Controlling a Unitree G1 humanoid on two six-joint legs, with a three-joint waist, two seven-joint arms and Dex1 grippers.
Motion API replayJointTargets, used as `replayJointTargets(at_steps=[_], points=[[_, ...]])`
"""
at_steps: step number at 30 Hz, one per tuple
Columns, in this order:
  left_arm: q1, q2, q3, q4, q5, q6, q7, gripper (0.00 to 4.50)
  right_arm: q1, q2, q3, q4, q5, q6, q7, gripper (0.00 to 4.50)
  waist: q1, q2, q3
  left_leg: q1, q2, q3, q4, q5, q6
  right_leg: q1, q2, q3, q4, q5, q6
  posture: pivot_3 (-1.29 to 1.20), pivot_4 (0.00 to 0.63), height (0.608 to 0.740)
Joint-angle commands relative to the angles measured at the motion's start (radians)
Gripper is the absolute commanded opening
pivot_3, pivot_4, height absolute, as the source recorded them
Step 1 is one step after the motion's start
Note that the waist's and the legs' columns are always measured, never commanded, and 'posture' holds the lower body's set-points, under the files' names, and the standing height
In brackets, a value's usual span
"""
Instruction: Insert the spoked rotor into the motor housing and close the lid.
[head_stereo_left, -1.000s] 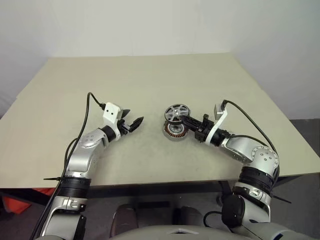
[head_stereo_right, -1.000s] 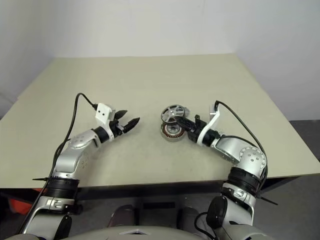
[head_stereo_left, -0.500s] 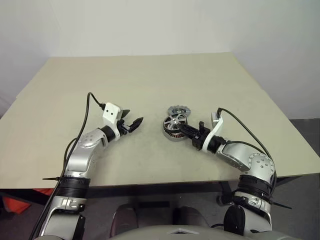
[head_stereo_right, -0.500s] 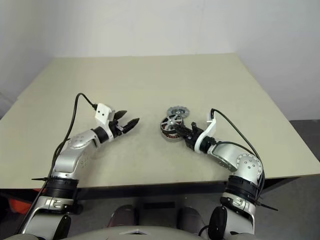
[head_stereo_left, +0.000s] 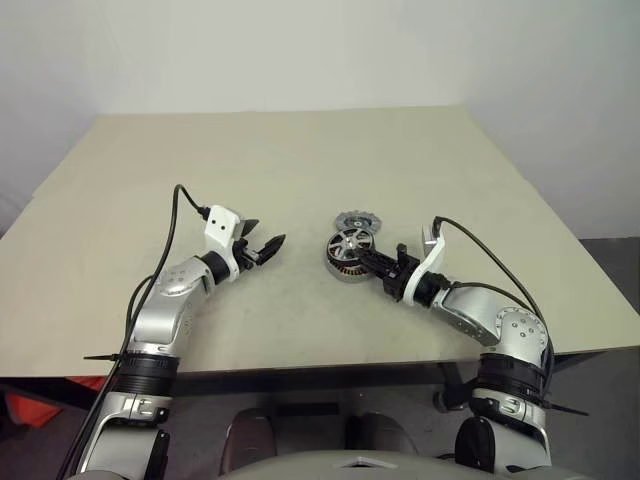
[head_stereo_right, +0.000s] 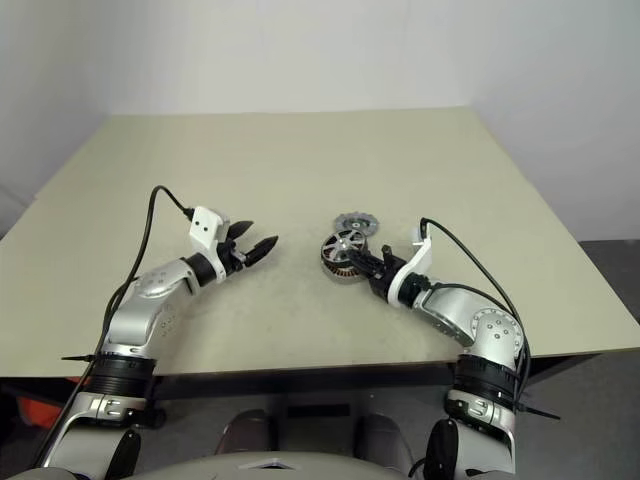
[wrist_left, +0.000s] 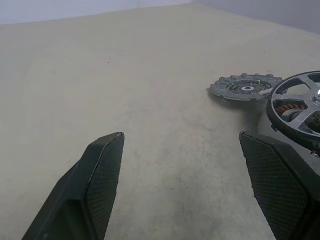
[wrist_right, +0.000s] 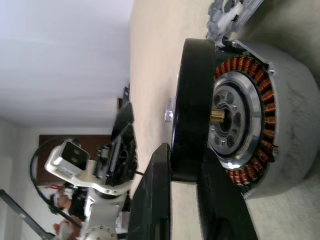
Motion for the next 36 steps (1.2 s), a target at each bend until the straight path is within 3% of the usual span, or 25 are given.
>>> replayJointTargets(at_steps=[1, 2, 20, 36], points=[[-0.018, 0.01, 0.017, -0.02, 0.001, -0.016, 0.0, 3.86, -0.005, -0.014, 0.012, -0.036, 0.05, -0.022, 0.017, 2.01, -0.001, 0.0, 0.0, 0.0, 0.0, 0.0, 0.0, 0.0, 0.0, 0.0, 0.0, 0.0, 0.0, 0.0, 0.0, 0.0, 0.0, 0.74], [-0.019, 0.01, 0.016, -0.019, 0.001, -0.016, 0.0, 3.86, -0.006, -0.02, 0.015, -0.039, 0.05, -0.029, 0.023, 2.29, -0.001, 0.0, 0.0, -0.001, 0.0, 0.0, 0.0, 0.0, 0.0, 0.0, 0.0, 0.0, 0.0, 0.0, 0.0, 0.0, 0.0, 0.74], [-0.031, 0.005, 0.006, -0.006, 0.007, -0.021, -0.006, 3.86, 0.031, -0.146, 0.056, -0.097, 0.054, -0.082, 0.158, 2.29, 0.002, 0.0, 0.0, -0.002, -0.001, 0.0, 0.0, 0.0, 0.0, 0.0, 0.0, 0.0, 0.0, 0.0, 0.0, 0.0, 0.0, 0.74], [-0.038, -0.001, 0.002, 0.005, 0.015, -0.024, -0.015, 3.86, 0.037, -0.276, 0.16, -0.166, -0.201, -0.161, 0.436, 2.29, 0.008, 0.0, 0.0, -0.007, 0.0, -0.003, 0.003, 0.0, 0.0, 0.0, 0.0, -0.001, 0.0, 0.0, 0.0, 0.0, 0.0, 0.74]])
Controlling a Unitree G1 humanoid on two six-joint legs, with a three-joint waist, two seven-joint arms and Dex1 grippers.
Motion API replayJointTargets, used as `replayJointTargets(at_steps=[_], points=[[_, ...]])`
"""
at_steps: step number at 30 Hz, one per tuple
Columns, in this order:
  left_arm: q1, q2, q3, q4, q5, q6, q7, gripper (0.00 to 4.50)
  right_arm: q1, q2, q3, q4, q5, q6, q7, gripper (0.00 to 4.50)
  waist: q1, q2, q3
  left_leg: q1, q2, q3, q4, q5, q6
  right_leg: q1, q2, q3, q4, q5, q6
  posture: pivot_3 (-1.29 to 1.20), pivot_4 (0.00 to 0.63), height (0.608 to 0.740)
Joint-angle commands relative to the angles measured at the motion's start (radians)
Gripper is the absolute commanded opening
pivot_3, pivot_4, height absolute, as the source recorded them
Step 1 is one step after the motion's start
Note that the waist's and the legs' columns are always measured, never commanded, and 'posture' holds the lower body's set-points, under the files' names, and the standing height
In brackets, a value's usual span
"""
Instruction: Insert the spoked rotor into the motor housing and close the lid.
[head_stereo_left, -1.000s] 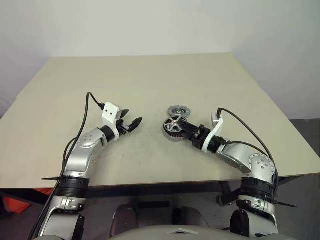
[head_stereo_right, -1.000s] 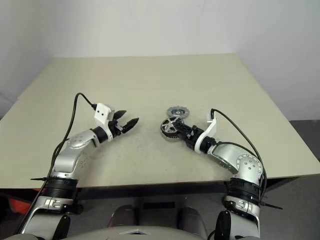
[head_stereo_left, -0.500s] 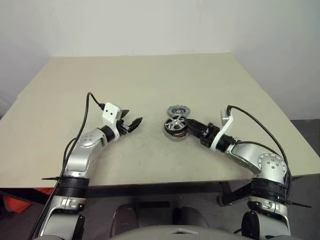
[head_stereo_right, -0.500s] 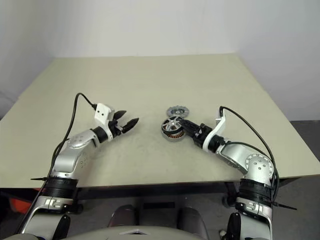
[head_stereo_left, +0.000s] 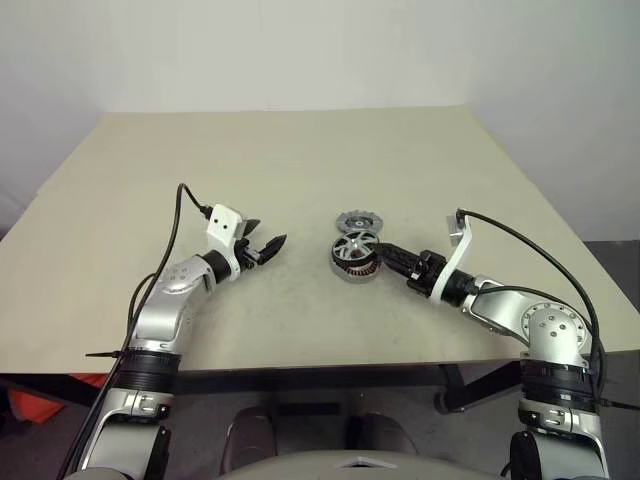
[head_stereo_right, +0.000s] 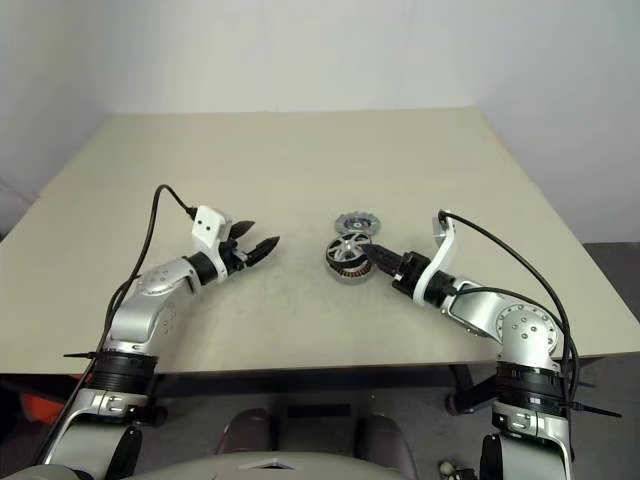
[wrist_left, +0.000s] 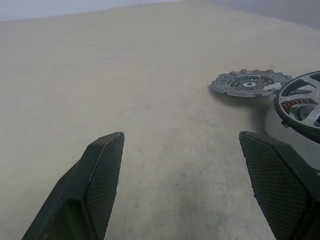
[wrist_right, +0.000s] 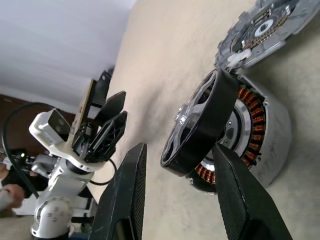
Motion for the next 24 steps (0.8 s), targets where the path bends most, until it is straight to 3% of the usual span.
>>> replayJointTargets(at_steps=[1, 4, 9, 18, 24], points=[[-0.023, 0.002, 0.009, -0.016, -0.001, -0.024, -0.005, 3.86, -0.03, -0.021, -0.008, -0.031, -0.029, -0.033, 0.055, 2.29, 0.0, 0.0, 0.0, 0.0, 0.0, 0.0, 0.0, 0.0, 0.0, 0.0, 0.0, 0.0, 0.0, 0.0, 0.0, 0.0, 0.0, 0.74], [-0.026, 0.002, 0.009, -0.013, 0.0, -0.024, -0.006, 3.86, -0.04, -0.03, -0.008, -0.019, -0.059, -0.04, 0.086, 2.29, 0.0, 0.0, 0.0, -0.001, 0.0, -0.001, 0.001, 0.0, 0.0, 0.0, 0.0, 0.0, 0.0, 0.0, 0.0, 0.0, 0.0, 0.74], [-0.029, 0.004, 0.01, -0.011, 0.0, -0.024, -0.007, 3.86, -0.086, 0.023, -0.099, 0.094, 0.035, -0.008, -0.005, 2.29, -0.001, 0.0, 0.0, -0.001, 0.0, -0.001, 0.003, 0.0, 0.0, 0.0, 0.0, 0.0, 0.002, 0.0, 0.0, 0.0, 0.0, 0.74], [-0.029, 0.006, 0.011, -0.015, 0.002, -0.022, -0.008, 3.86, -0.018, -0.062, 0.117, -0.046, -0.337, -0.203, 0.201, 2.29, -0.001, 0.0, 0.0, -0.002, 0.0, -0.003, 0.004, 0.0, 0.0, 0.0, 0.0, -0.002, 0.002, 0.001, -0.002, 0.0, 0.0, 0.74], [-0.028, 0.007, 0.01, -0.017, 0.003, -0.02, -0.009, 3.86, -0.011, -0.048, 0.168, -0.064, -0.51, -0.393, 0.286, 2.29, -0.001, 0.0, 0.0, -0.002, 0.001, -0.003, 0.004, 0.0, 0.0, 0.0, 0.0, -0.002, 0.002, 0.0, 0.0, 0.0, 0.0, 0.74]])
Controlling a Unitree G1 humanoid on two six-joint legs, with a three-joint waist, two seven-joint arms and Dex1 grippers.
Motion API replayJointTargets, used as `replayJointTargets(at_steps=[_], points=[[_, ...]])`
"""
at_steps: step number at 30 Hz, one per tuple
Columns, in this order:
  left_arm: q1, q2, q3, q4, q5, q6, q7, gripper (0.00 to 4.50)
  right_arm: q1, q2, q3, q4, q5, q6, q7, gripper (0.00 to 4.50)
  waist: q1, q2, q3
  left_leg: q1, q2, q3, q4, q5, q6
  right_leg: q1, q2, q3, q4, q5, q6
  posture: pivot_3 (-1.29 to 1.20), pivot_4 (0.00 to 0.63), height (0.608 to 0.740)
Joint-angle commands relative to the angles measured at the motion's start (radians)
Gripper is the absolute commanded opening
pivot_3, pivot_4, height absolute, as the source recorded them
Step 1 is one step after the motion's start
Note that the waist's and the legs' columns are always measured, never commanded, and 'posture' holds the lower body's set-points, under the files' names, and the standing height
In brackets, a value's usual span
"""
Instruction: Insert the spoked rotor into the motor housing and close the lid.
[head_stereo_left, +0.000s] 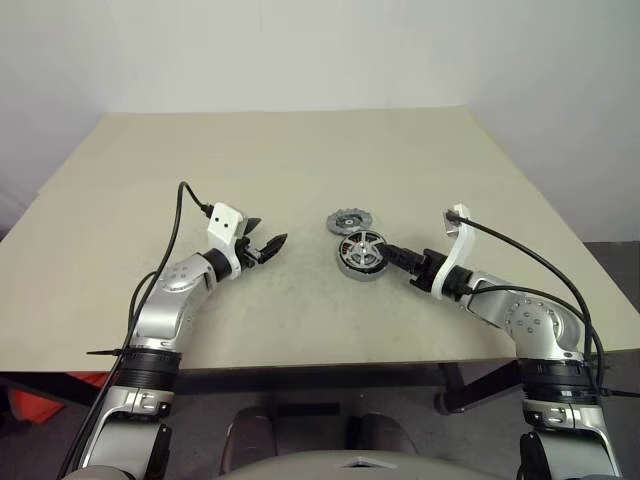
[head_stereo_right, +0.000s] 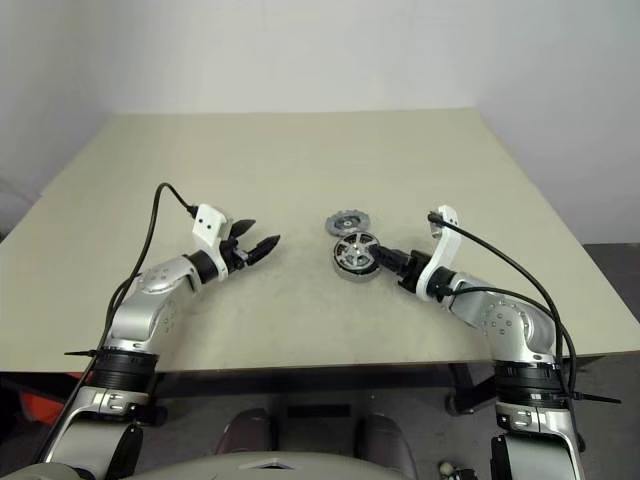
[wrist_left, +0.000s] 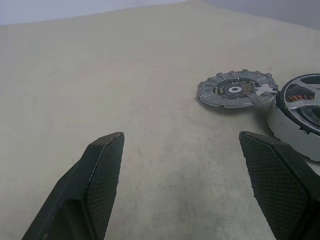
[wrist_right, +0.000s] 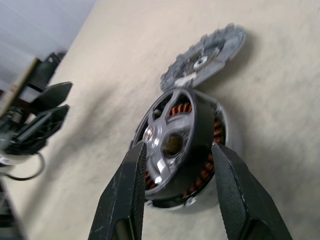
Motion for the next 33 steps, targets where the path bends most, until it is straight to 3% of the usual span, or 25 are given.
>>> replayJointTargets(at_steps=[1, 7, 15, 20, 28, 33], points=[[-0.018, 0.008, 0.011, -0.021, 0.0, -0.02, -0.005, 3.86, -0.012, 0.009, 0.014, -0.055, -0.079, -0.117, 0.051, 2.29, 0.0, 0.0, 0.0, 0.0, 0.0, 0.0, 0.0, 0.0, 0.0, 0.0, 0.0, 0.0, 0.0, 0.0, 0.0, 0.0, 0.0, 0.74], [-0.017, 0.009, 0.012, -0.024, -0.001, -0.019, -0.005, 3.86, -0.024, 0.018, 0.068, -0.05, -0.24, -0.304, 0.108, 2.29, -0.002, 0.0, 0.0, 0.0, 0.0, 0.0, 0.0, 0.0, 0.0, 0.0, 0.0, 0.0, 0.0, 0.003, -0.004, 0.0, 0.0, 0.74], [-0.018, 0.001, 0.01, -0.019, 0.006, -0.027, 0.006, 3.86, -0.116, -0.006, 0.239, 0.051, -0.508, -0.474, 0.184, 2.29, -0.008, 0.0, 0.0, 0.001, 0.0, 0.0, 0.001, 0.0, 0.001, 0.0, 0.0, 0.0, 0.001, 0.003, -0.005, 0.0, 0.0, 0.74], [-0.004, 0.0, 0.02, -0.03, 0.003, -0.03, 0.019, 3.86, -0.168, 0.027, 0.253, 0.117, -0.539, -0.484, 0.21, 2.29, -0.008, 0.0, 0.0, 0.0, 0.0, -0.001, 0.001, 0.0, 0.001, 0.0, 0.0, 0.0, 0.002, 0.003, -0.006, 0.0, 0.0, 0.74], [0.026, 0.004, 0.03, -0.059, -0.001, -0.027, 0.039, 3.86, -0.114, 0.052, 0.301, 0.274, -0.634, -0.502, 0.223, 2.29, -0.008, 0.0, 0.0, 0.0, 0.0, -0.002, 0.001, -0.001, 0.002, 0.0, 0.0, 0.0, 0.002, 0.004, -0.007, 0.0, 0.0, 0.74], [0.028, 0.009, 0.035, -0.059, -0.003, -0.027, 0.043, 3.86, -0.15, 0.072, 0.263, 0.261, -0.612, -0.518, 0.233, 2.29, -0.009, -0.001, -0.001, 0.013, 0.0, -0.002, 0.001, -0.003, 0.006, 0.014, 0.0, 0.0, 0.0, -0.001, 0.0, 0.0, 0.0, 0.74]])
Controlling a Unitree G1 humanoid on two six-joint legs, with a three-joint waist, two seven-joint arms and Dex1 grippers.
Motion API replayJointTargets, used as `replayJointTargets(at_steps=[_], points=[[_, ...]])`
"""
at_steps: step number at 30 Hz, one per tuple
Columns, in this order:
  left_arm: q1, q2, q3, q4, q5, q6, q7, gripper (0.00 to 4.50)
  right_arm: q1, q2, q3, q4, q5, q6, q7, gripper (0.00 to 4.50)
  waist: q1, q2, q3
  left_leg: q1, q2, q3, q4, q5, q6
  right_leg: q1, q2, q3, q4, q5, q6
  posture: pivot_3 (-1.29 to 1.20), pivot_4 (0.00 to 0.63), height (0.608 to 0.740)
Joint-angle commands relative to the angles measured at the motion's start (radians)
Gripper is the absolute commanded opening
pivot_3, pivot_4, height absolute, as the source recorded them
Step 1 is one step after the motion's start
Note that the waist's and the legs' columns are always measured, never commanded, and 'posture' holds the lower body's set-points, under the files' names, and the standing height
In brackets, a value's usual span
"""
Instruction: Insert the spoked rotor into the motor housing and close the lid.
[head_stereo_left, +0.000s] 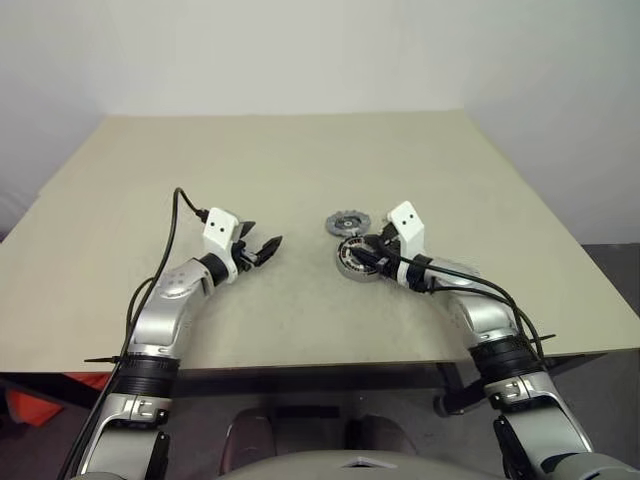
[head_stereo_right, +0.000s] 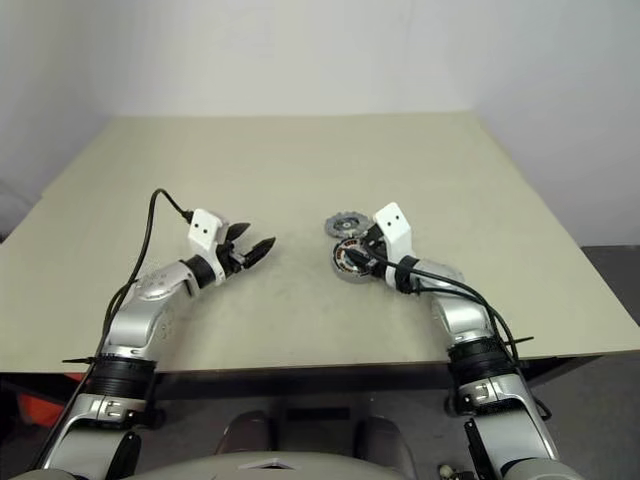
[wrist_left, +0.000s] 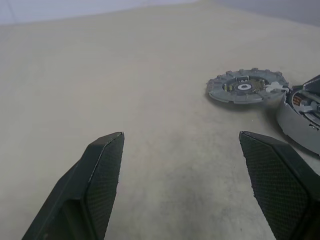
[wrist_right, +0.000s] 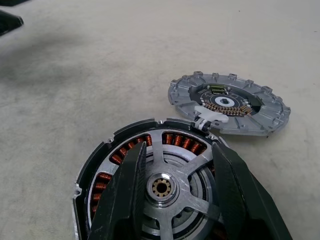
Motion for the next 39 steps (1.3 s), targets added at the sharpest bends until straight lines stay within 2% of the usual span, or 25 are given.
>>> replayJointTargets(at_steps=[1, 6, 8, 10, 14, 17, 20, 25, 31, 39], points=[[-0.006, 0.008, 0.02, -0.043, -0.005, -0.017, 0.003, 3.86, -0.026, 0.009, -0.03, -0.016, 0.019, -0.009, 0.026, 2.29, 0.0, 0.0, 0.0, 0.0, 0.0, 0.0, 0.0, 0.0, 0.0, 0.0, 0.0, 0.0, 0.0, 0.0, 0.0, 0.0, 0.0, 0.74], [-0.01, 0.005, 0.019, -0.037, -0.006, -0.019, 0.005, 3.86, -0.089, -0.009, -0.074, -0.096, 0.068, -0.055, 0.111, 2.29, 0.0, 0.0, 0.0, -0.001, 0.0, -0.001, 0.0, 0.0, 0.0, -0.001, 0.0, 0.0, 0.001, 0.0, 0.0, 0.0, 0.0, 0.74], [-0.013, 0.001, 0.016, -0.033, -0.005, -0.021, 0.006, 3.86, -0.135, -0.041, -0.076, -0.1, 0.059, -0.091, 0.163, 2.29, -0.001, 0.0, 0.0, -0.003, 0.0, -0.001, 0.0, 0.0, -0.001, -0.003, 0.0, 0.0, 0.001, 0.003, -0.005, 0.0, 0.0, 0.74], [-0.018, -0.007, 0.013, -0.025, -0.003, -0.026, 0.008, 3.86, -0.202, -0.139, -0.028, -0.058, 0.007, -0.194, 0.321, 2.29, 0.0, 0.0, 0.0, -0.003, 0.0, -0.001, 0.0, 0.001, -0.001, -0.003, 0.0, 0.0, 0.001, 0.004, -0.007, 0.0, 0.0, 0.74], [-0.028, -0.02, 0.008, -0.008, 0.001, -0.037, 0.011, 3.86, -0.328, -0.311, 0.103, 0.115, -0.146, -0.444, 0.569, 2.29, 0.003, -0.001, 0.0, -0.003, 0.0, -0.001, 0.001, 0.0, 0.001, -0.003, 0.0, 0.0, 0.0, 0.004, -0.007, 0.0, 0.0, 0.74], [-0.035, -0.033, 0.007, 0.005, 0.004, -0.051, 0.017, 3.86, -0.513, -0.368, 0.208, 0.359, -0.33, -0.694, 0.617, 2.92, -0.002, -0.001, 0.0, -0.004, 0.0, -0.001, 0.002, -0.001, 0.002, -0.003, 0.0, -0.001, 0.0, 0.004, -0.007, 0.0, 0.0, 0.74], [-0.031, -0.045, 0.008, 0.007, 0.007, -0.062, 0.027, 3.86, -0.662, -0.355, 0.313, 0.567, -0.491, -0.872, 0.597, 3.89, -0.013, -0.001, 0.0, -0.008, 0.0, 0.0, 0.004, -0.001, 0.002, -0.007, 0.0, 0.0, 0.003, 0.004, -0.008, 0.0, 0.0, 0.74], [-0.009, -0.057, 0.014, -0.01, 0.013, -0.075, 0.051, 3.86, -0.801, -0.31, 0.443, 0.791, -0.667, -1.114, 0.583, 3.89, -0.025, -0.001, 0.0, -0.011, 0.0, -0.001, 0.006, -0.003, 0.006, -0.009, 0.001, -0.004, 0.004, 0.003, -0.011, 0.0, 0.0, 0.74], [0.029, -0.054, 0.024, -0.041, 0.012, -0.076, 0.072, 3.86, -0.824, -0.274, 0.469, 0.861, -0.675, -1.284, 0.655, 3.89, -0.027, -0.001, 0.0, -0.026, 0.001, -0.001, 0.019, -0.005, 0.017, -0.022, 0.0, -0.004, 0.008, 0.003, -0.011, 0.0, 0.0, 0.74], [0.041, -0.049, 0.03, -0.059, 0.011, -0.067, 0.079, 3.86, -0.799, -0.248, 0.449, 0.864, -0.645, -1.337, 0.706, 3.89, -0.027, -0.001, 0.0, -0.024, 0.002, -0.001, 0.02, -0.007, 0.015, -0.022, -0.001, -0.004, 0.012, 0.003, -0.011, 0.0, 0.0, 0.74]])
